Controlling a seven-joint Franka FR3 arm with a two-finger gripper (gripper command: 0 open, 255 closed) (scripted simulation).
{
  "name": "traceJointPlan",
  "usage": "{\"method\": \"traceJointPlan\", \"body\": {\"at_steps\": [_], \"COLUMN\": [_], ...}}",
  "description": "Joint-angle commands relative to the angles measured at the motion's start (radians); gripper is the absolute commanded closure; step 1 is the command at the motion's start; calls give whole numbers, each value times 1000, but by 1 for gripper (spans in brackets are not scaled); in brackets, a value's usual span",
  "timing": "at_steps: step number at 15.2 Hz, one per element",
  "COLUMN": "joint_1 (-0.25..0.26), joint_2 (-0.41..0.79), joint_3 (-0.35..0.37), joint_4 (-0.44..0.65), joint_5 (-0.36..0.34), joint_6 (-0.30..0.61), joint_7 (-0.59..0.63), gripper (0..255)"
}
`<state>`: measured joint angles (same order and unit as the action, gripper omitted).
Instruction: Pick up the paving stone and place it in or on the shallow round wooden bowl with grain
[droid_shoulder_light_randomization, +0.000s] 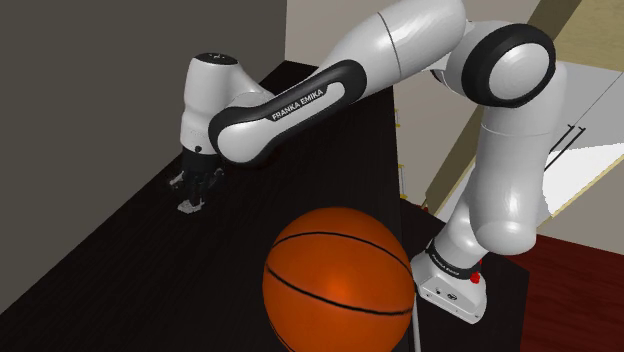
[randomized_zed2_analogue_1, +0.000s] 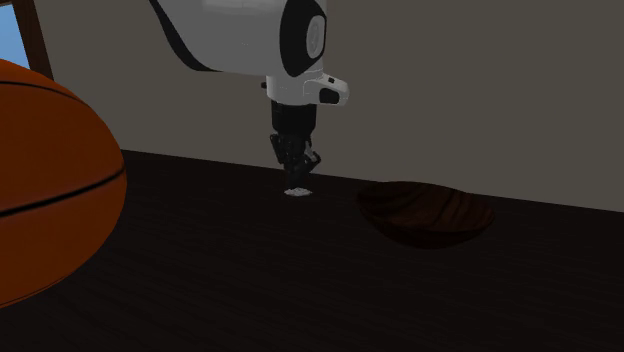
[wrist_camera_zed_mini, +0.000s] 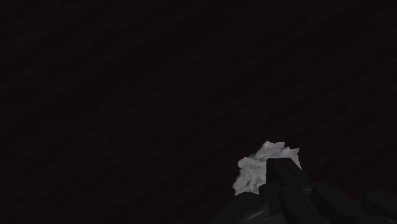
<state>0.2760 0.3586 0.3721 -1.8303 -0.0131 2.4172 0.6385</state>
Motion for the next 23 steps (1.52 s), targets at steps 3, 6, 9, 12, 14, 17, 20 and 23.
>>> {"method": "traceJointPlan", "body": {"at_steps": [3,6,9,12,14,17,20,23], "joint_1": [65,187,179,171,171,171,171,171], "joint_2": [146,432,416,405,405,405,405,405], "joint_3": [-28,-85,-84,-84,-84,-84,-84,-84], "joint_4": [319,852,785,717,717,717,718,718], "joint_5": [-77,-131,-129,-129,-129,-129,-129,-129], "joint_6": [-376,-838,-787,-732,-732,-732,-732,-732], "joint_7": [62,84,86,89,89,89,89,89], "gripper": [0,0,0,0,0,0,0,255]}}
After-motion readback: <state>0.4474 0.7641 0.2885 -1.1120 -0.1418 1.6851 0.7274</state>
